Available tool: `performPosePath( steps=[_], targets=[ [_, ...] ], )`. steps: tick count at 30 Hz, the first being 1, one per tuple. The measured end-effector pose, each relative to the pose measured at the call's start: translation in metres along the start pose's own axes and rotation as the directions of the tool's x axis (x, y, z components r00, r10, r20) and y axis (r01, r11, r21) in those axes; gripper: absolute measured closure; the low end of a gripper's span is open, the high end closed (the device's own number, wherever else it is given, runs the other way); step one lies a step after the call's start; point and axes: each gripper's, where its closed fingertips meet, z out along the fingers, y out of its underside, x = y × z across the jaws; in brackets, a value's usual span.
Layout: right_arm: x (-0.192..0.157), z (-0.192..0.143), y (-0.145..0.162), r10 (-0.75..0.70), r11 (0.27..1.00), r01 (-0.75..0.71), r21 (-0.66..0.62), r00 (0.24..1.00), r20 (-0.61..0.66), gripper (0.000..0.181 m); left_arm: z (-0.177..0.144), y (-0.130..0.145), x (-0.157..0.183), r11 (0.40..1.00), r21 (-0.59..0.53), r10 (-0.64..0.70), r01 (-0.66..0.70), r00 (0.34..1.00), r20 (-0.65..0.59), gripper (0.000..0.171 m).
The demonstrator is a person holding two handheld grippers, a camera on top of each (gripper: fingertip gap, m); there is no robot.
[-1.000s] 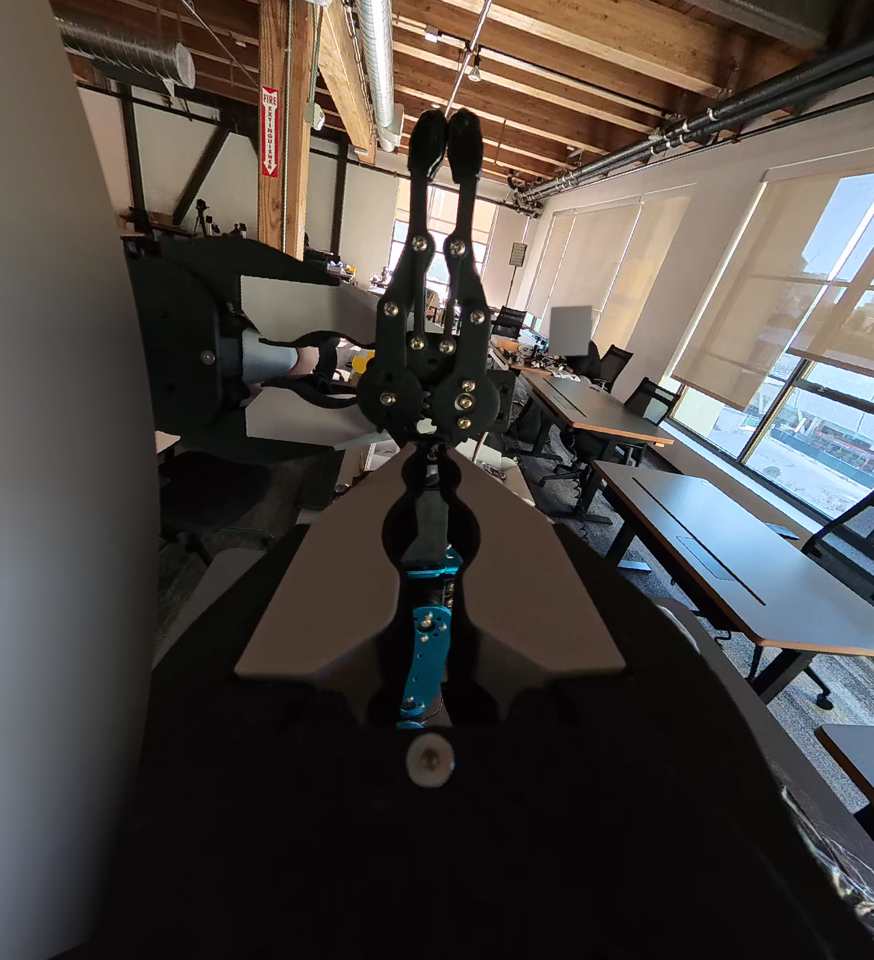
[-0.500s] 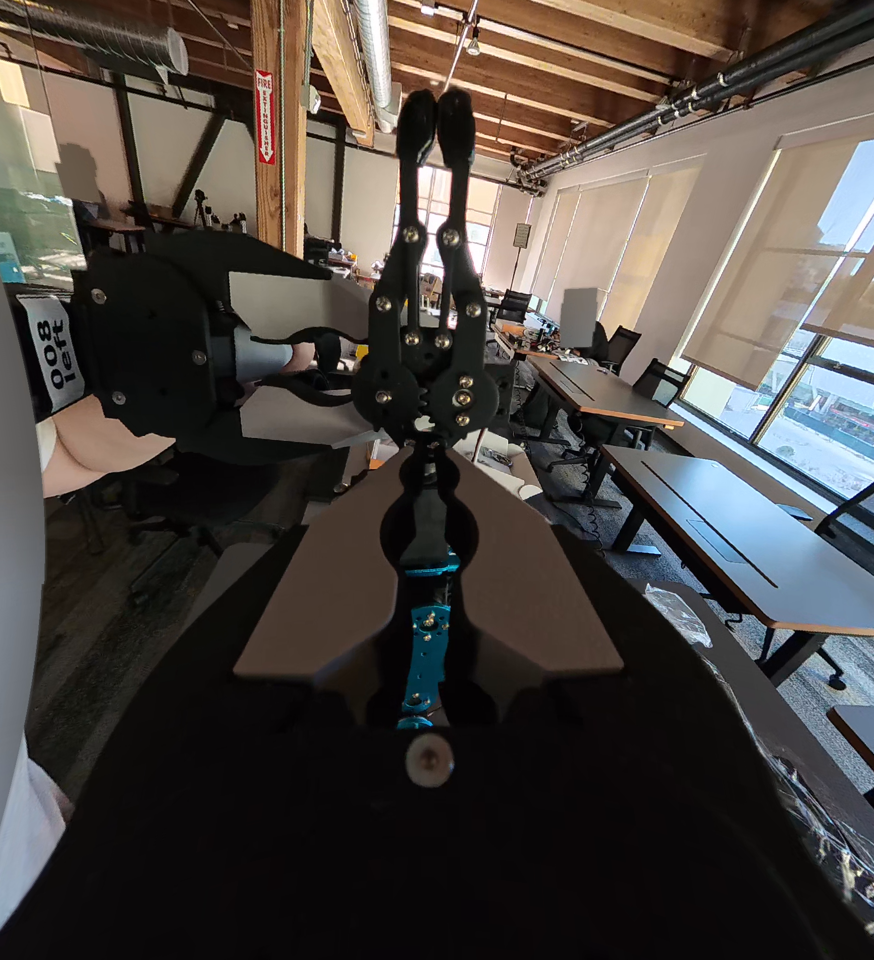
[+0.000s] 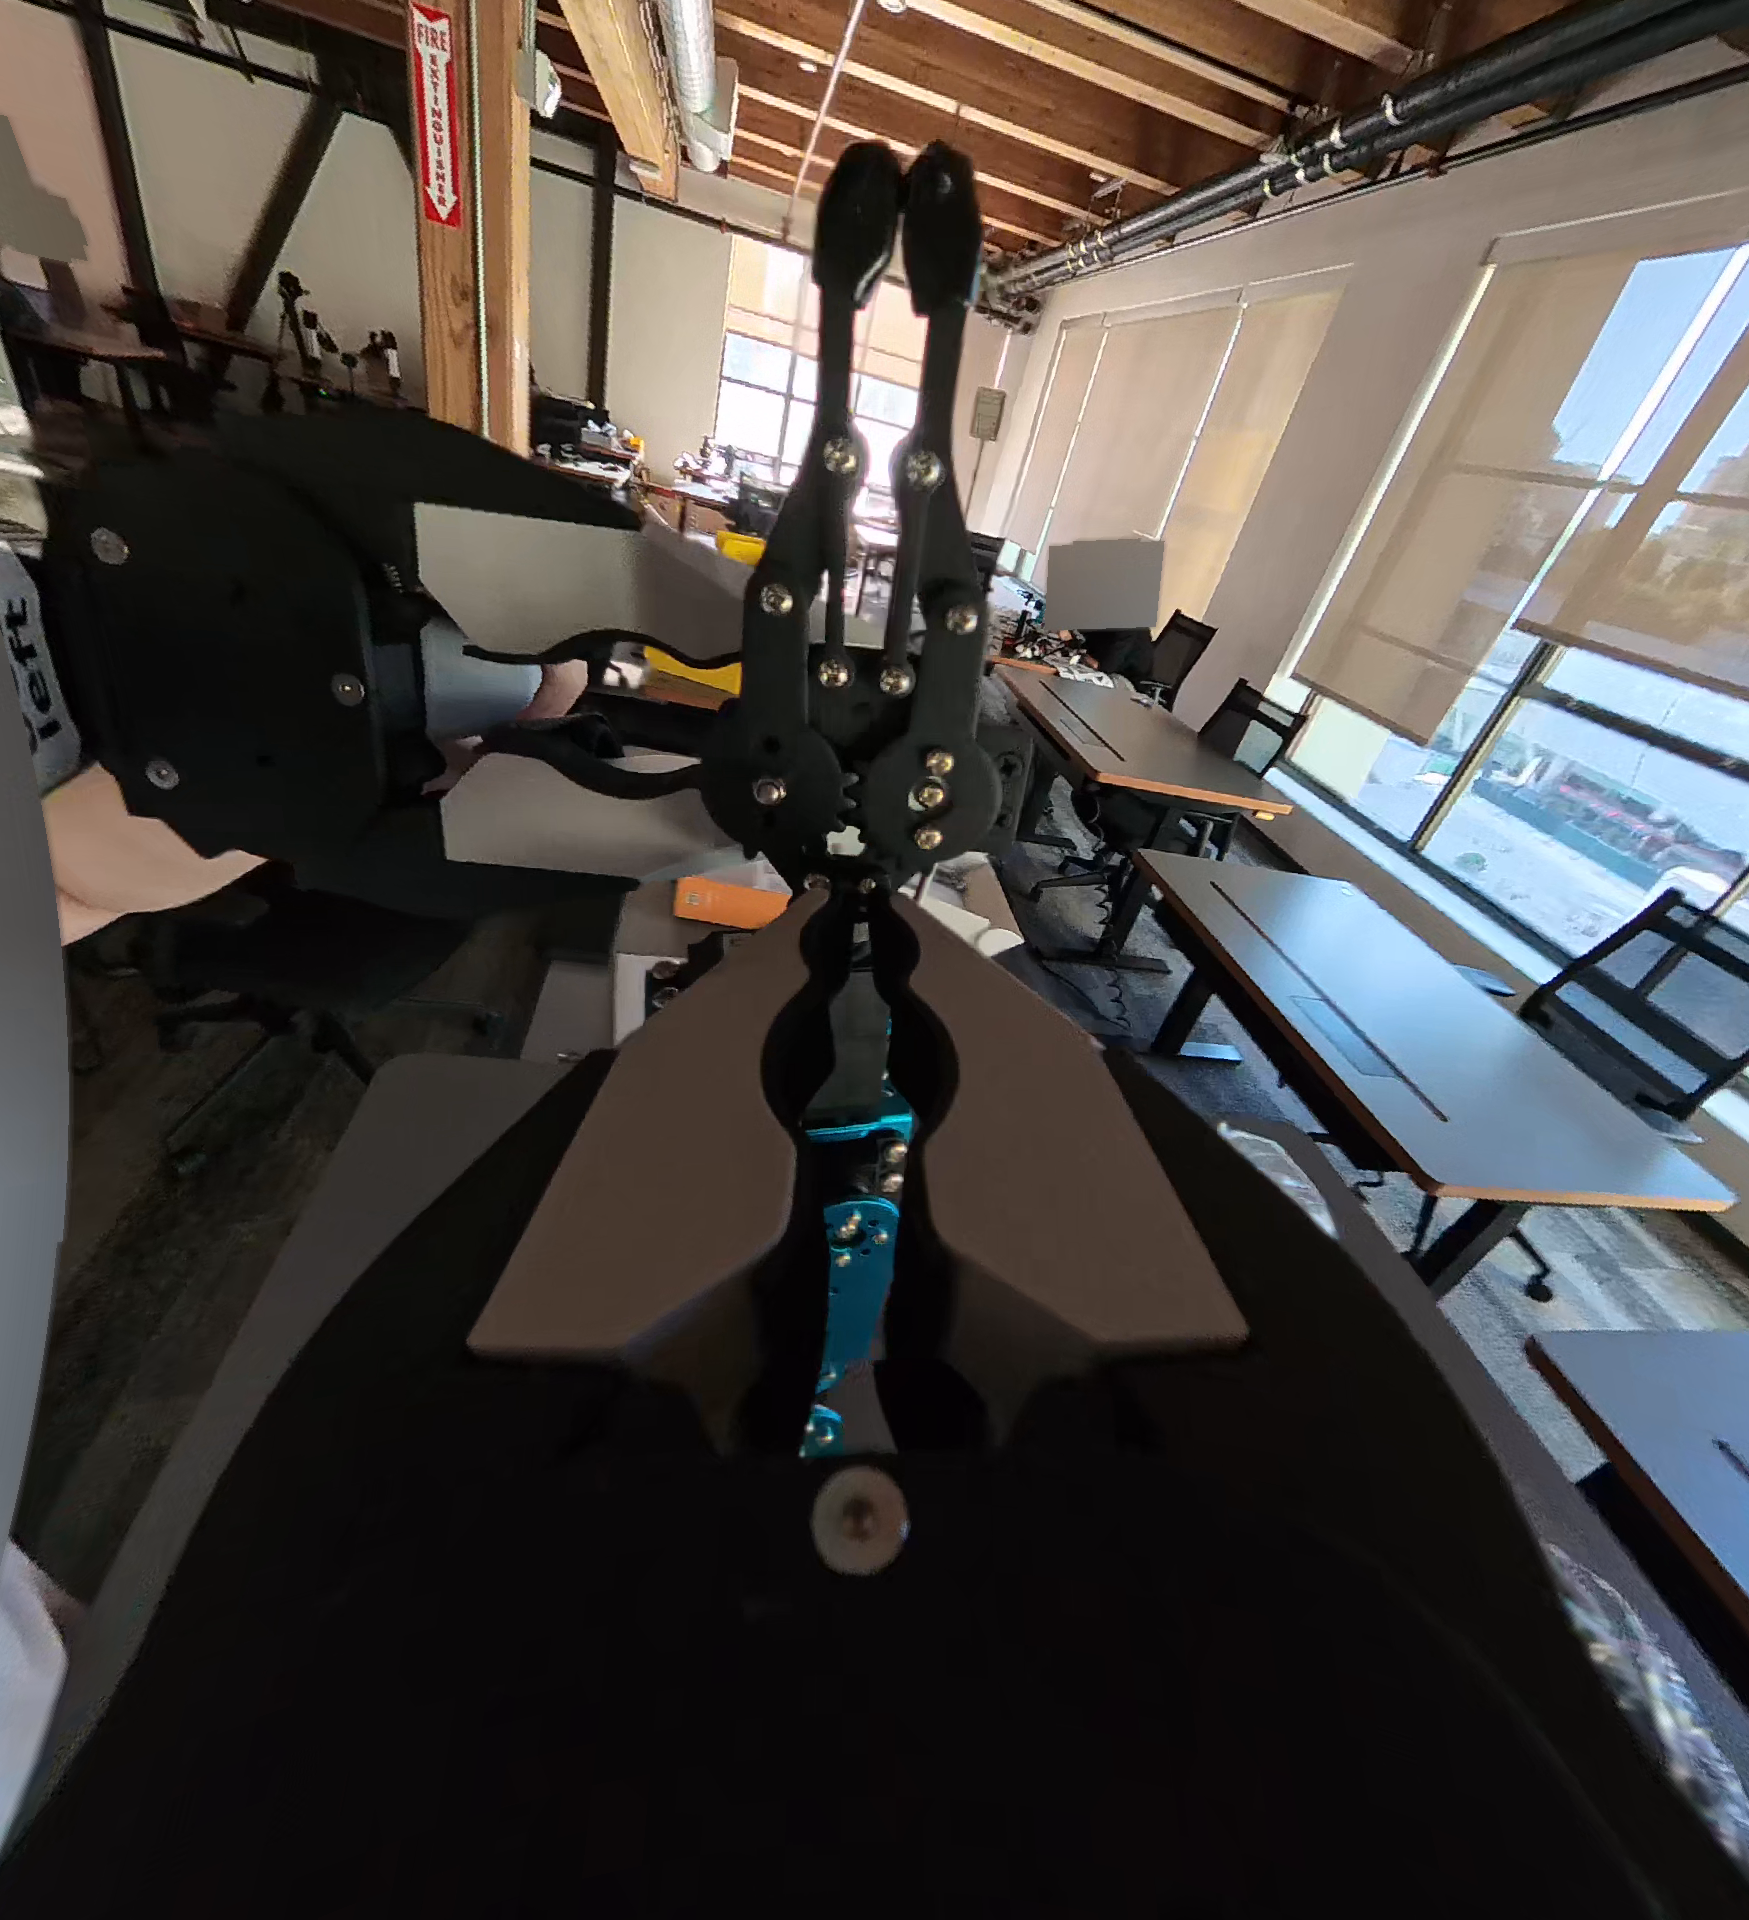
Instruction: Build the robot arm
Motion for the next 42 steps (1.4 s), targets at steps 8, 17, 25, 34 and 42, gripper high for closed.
performPosePath(
  steps=[8, 17, 25, 34, 42],
  targets=[
    [-0.0019, -0.0015, -0.0016, -0.180, 0.983, 0.180, -0.020, 0.983, 0.038, 0.180, -0.0023, -0.0019, -0.0011, 1.000, 0.014, -0.008, 0.007, 0.999, 0.043, 0.149],
    [0.0005, -0.0035, -0.0003, 0.095, 0.992, -0.101, 0.075, 0.992, 0.077, 0.179, -0.0037, -0.0045, -0.0039, 1.000, 0.017, -0.020, 0.017, 0.981, 0.193, 0.148],
    [0.0005, -0.0033, -0.0002, 0.102, 0.992, -0.109, 0.069, 0.990, 0.097, 0.180, -0.0025, -0.0043, -0.0041, 0.999, 0.021, 0.019, -0.024, 0.980, 0.200, 0.149],
    [0.0003, -0.0026, 0.0003, -0.075, 0.997, 0.070, 0.041, 0.987, 0.144, 0.180, -0.0012, -0.0037, -0.0037, 1.000, 0.023, 0.007, -0.012, 0.975, 0.222, 0.149],
    [0.0016, -0.0018, 0.0009, -0.052, 0.994, 0.070, -0.084, 0.978, 0.203, 0.180, 0.0023, -0.0030, -0.0020, 1.000, 0.000, 0.029, -0.030, 0.985, 0.173, 0.149]
  ],
)
